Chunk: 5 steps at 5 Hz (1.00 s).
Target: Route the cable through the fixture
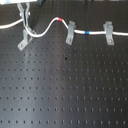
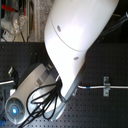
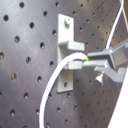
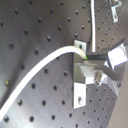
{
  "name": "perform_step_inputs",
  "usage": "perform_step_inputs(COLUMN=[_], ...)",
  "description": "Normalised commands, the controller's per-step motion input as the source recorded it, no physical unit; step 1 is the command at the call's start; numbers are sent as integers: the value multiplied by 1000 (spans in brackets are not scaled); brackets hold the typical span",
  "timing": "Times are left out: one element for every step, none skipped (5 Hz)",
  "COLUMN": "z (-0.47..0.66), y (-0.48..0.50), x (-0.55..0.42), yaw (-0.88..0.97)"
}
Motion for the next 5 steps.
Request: perform_step_inputs(z=[79,65,0,-1,0], y=[-37,148,137,164,129], x=[-395,-321,10,-4,-70], yaw=[357,294,60,63,140])
